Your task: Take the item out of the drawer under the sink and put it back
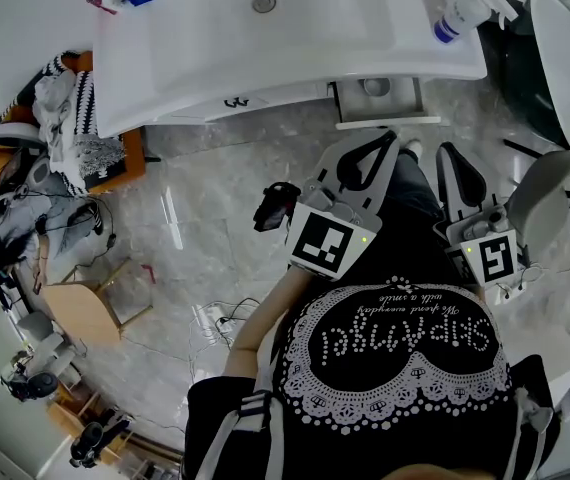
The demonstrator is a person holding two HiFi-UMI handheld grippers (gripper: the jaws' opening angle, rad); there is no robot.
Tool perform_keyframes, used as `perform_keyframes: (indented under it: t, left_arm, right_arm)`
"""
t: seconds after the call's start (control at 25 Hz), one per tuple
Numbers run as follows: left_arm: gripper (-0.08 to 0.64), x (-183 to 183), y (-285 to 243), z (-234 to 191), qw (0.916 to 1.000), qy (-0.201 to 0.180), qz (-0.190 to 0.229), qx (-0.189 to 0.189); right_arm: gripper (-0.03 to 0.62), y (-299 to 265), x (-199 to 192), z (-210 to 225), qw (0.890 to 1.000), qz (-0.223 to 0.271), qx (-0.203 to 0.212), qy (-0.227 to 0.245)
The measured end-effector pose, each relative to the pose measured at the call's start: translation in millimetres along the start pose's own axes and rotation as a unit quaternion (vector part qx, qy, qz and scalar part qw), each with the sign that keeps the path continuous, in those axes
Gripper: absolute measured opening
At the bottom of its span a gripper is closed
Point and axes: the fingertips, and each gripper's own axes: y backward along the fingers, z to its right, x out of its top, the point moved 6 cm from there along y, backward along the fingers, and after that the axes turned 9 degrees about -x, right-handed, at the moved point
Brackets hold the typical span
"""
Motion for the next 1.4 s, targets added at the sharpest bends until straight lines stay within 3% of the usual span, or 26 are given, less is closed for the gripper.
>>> perform_keyframes:
  t: [1.4]
  left_arm:
    - [0.003, -6.8, -2.4, 6.9, 0.9999, 0.003, -0.014, -0.001]
  right_arm:
    - [0.017, 1.0, -9.0, 0.0, 1.000, -0.014, 0.012, -0.003]
